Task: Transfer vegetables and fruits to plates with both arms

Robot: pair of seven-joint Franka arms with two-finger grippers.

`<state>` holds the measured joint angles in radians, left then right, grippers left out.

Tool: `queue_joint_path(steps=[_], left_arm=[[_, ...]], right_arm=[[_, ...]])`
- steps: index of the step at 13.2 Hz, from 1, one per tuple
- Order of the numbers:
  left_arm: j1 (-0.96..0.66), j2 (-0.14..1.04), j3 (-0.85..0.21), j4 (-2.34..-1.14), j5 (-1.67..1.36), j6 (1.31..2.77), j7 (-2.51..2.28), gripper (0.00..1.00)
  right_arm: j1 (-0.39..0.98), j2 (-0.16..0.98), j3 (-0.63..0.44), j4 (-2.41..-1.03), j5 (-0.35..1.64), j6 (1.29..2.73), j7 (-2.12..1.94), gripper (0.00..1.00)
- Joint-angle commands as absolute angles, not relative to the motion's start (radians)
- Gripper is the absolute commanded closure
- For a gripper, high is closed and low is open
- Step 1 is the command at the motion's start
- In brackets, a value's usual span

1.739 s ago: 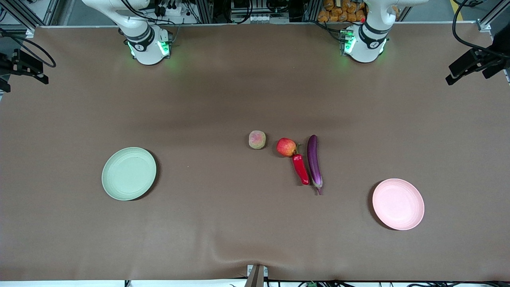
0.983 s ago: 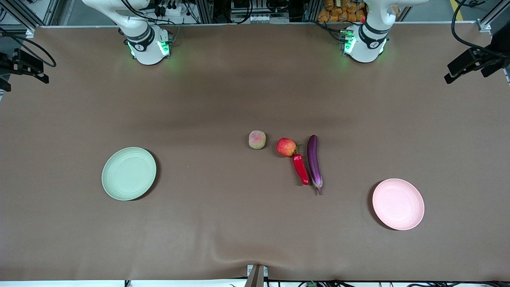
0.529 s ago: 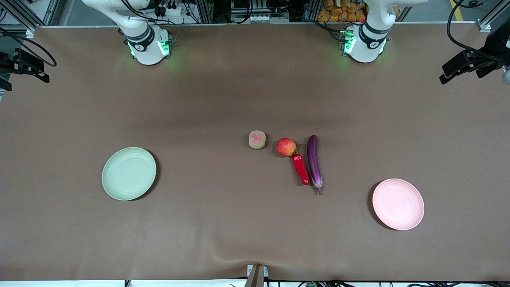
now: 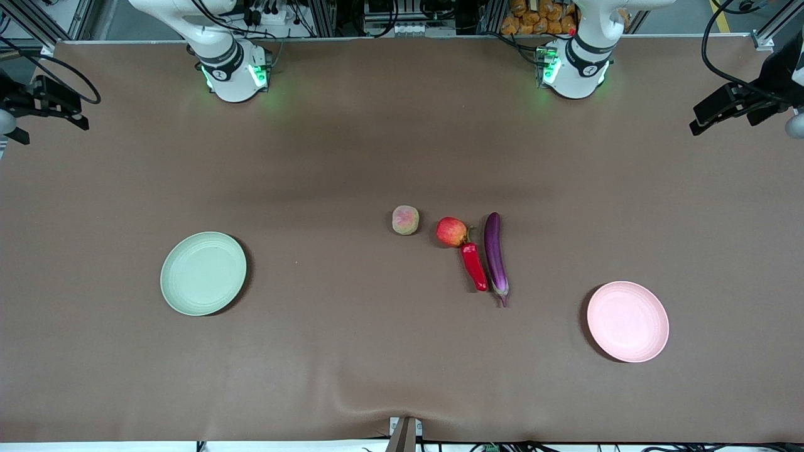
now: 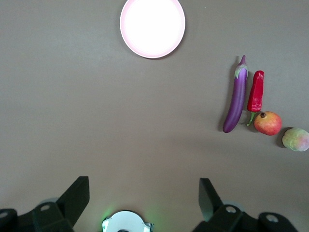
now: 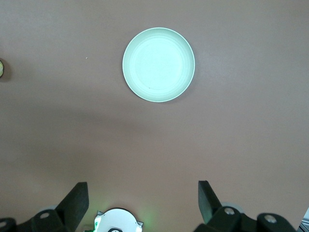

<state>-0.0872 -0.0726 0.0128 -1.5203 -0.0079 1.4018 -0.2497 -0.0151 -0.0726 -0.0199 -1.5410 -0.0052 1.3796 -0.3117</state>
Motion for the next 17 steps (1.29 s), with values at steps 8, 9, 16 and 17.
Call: queue_joint_path(steps=[8, 9, 16, 17], left_arm=[[-0.089, -0.057, 0.011, -1.499, -0.003, 1.39, -0.216, 0.0], [-0.089, -0.063, 0.011, -1.5, -0.003, 1.388, -0.216, 0.0], [-0.09, -0.071, -0.006, -1.5, -0.003, 1.385, -0.216, 0.0], [-0.091, -0.068, -0.006, -1.502, -0.003, 1.385, -0.216, 0.0]], right_arm=[[-0.021, -0.089, -0.02, -1.571, -0.009, 1.338, -0.308, 0.0], [-0.021, -0.089, -0.02, -1.571, -0.009, 1.338, -0.308, 0.0], [-0.021, -0.087, -0.02, -1.569, -0.008, 1.339, -0.308, 0.0], [-0.021, -0.087, -0.02, -1.571, -0.008, 1.339, -0.308, 0.0]])
